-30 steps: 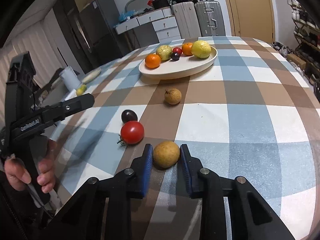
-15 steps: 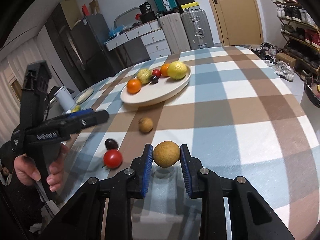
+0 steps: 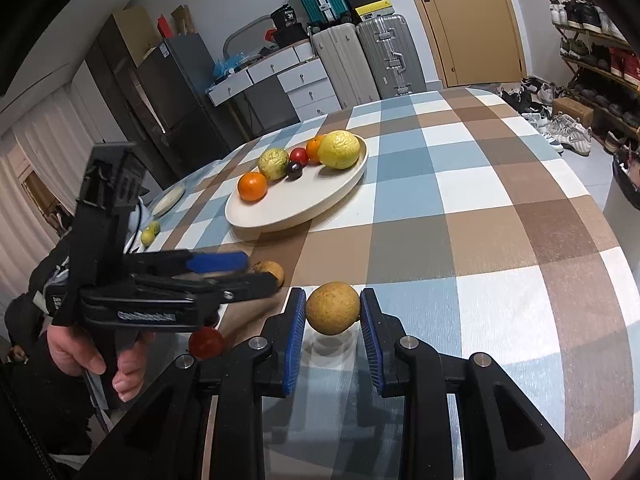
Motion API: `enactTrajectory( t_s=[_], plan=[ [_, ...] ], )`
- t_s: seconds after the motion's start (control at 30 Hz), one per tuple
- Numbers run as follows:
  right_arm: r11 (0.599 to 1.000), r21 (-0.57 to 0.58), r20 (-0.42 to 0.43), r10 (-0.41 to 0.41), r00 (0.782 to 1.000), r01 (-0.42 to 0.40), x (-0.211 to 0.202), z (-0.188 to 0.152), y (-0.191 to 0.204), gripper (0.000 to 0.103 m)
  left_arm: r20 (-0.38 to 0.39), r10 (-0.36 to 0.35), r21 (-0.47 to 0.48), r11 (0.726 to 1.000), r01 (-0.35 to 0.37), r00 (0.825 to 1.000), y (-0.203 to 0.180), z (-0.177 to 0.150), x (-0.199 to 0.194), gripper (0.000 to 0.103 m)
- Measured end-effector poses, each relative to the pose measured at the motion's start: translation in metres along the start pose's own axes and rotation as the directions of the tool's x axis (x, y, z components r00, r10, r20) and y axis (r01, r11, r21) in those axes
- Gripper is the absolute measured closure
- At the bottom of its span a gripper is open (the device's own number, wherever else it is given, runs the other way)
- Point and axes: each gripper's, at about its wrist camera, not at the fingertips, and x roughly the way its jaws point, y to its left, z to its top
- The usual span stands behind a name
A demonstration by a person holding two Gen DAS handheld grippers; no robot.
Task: Organize fruits
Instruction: 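Grasp the small brown round fruit with the left tool while the right tool lifts the kiwi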
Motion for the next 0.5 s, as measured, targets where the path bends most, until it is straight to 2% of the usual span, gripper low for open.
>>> enactTrajectory(
  t_s=[0.03,0.07,0.2,0.5],
  plan=[
    [1.0,0.001,0.002,0.002,1.0,-0.002,0.0,0.001,-0.001,0.075,-0.007,-0.01,-0.002,1.0,0.01,1.0,0.0,0.001,0.001,0.077],
    [1.0,0.002,0.002,0.003,1.0,-0.003,0.0,0.001,-0.001,0.075,-0.013,-0.019,-0.005,1.0,0.018,1.0,0.0,0.001,0.002,0.079],
    [1.0,0.002,0.002,0.006,1.0,-0.006,0.001,0.003,-0.004,0.075,0.004,-0.044,0.011,0.999,0.044,0.999,-0.003,0.002,-0.001,0.08],
    [0.999,-0.017,-0.001,0.027,1.0,-0.027,0.007,0.022,-0.002,0.075,0.066,-0.047,0.017,0.999,0.046,0.997,0.007,0.015,-0.03,0.079]
  ],
)
